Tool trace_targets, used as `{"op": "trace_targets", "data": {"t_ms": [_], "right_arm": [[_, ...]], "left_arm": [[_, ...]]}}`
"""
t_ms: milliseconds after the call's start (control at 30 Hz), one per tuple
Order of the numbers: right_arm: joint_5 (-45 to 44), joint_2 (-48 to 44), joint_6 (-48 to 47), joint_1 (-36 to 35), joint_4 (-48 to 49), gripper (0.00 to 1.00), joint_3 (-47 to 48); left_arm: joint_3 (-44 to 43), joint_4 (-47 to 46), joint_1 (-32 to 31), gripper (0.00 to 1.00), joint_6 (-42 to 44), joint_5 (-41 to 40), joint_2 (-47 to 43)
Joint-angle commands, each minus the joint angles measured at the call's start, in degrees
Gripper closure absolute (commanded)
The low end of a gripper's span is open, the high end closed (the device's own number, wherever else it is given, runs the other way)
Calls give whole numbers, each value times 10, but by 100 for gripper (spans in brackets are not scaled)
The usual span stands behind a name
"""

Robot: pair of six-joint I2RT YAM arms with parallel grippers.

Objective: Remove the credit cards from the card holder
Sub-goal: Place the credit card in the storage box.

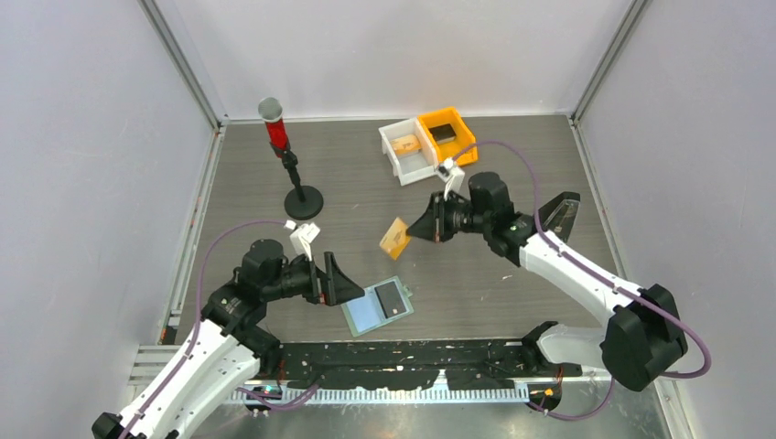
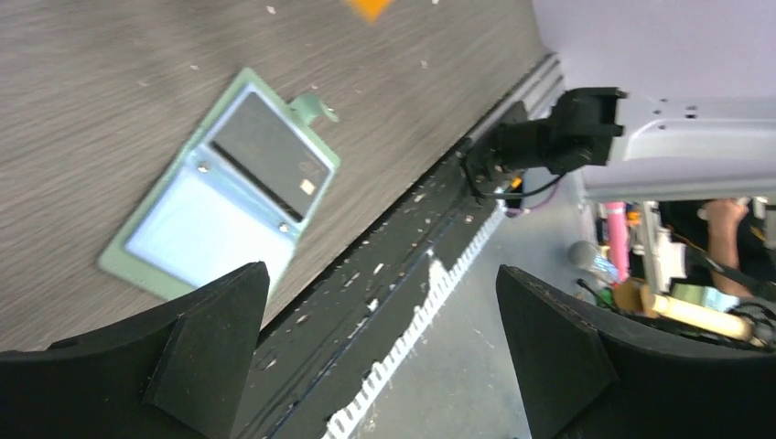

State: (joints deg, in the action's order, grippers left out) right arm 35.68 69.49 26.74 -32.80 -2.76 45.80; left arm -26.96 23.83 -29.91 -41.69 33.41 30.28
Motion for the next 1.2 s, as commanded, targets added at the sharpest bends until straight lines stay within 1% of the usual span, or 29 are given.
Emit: {"op": "trace_targets", "data": {"t_ms": [0,100,233,367,500,567,667,833,900,1000,1167], "right_arm": [[-175,24,1,36,-18,95,106],[-253,77,-11,56,-31,95,165],[-336,154,-30,77,-43,95,278],[-386,242,-45,91,-53,95,371],[-426,322,-61,95,-71,95,454],[-430,357,-65,96,-66,95,488],[-423,412,-63,98,-50,95,529],[-370,484,-39,108,-39,95,603],[-366,518,-35,110,-33,95,624],[-339,546,-30,113,-32,95,657],[-315,586,-12,123,-29,95,682]], "left_arm": [[-71,119,0,1,65,-91,16],[-90,139,0,1,68,-110,17],[-141,194,0,1,102,-132,31],[-175,236,0,1,144,-133,46],[-176,251,0,1,172,-152,55],[-169,248,0,1,171,-169,55],[-171,252,0,1,175,-163,55],[-170,250,0,1,178,-162,41],[-169,249,0,1,178,-163,37],[-170,250,0,1,178,-167,33],[-170,249,0,1,179,-169,23]]}}
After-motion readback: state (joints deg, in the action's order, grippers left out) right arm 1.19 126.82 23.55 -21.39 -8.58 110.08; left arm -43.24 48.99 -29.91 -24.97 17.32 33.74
